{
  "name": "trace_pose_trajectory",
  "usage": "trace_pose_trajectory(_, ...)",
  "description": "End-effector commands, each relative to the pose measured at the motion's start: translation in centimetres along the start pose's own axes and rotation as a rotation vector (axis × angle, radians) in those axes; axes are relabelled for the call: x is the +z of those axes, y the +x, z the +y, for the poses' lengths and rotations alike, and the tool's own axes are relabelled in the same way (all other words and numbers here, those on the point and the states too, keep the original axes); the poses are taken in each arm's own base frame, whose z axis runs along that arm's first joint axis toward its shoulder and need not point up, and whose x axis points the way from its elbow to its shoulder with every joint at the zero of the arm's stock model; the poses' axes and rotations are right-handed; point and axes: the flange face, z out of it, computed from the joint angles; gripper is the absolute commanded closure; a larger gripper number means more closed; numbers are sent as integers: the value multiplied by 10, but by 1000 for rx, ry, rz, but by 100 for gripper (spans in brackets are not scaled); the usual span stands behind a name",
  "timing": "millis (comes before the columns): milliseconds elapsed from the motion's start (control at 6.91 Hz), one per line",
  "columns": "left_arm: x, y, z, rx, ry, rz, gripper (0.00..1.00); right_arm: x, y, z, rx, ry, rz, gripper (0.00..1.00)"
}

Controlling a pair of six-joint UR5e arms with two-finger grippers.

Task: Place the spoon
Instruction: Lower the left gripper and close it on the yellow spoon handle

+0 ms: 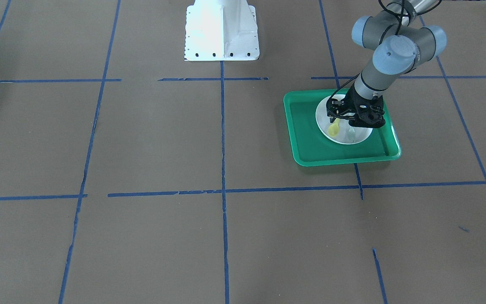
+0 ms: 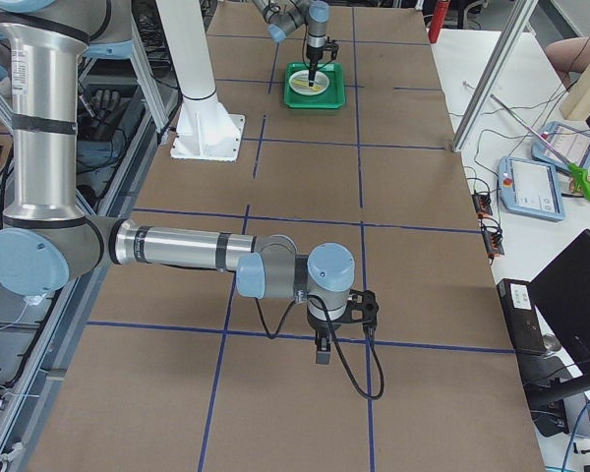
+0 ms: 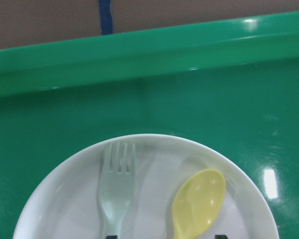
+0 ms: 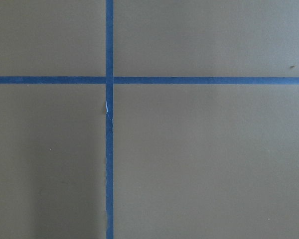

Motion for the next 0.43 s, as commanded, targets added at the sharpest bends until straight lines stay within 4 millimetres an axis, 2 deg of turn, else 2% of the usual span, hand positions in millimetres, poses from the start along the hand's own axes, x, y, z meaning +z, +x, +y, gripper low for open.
trace_pose_trajectory(0,6,5,6,-5,-15,1,27,0,0,0,0,0,0,0)
trace_pose_trajectory(289,14,11,11,-2,-30,-1,28,0,0,0,0,0,0,0)
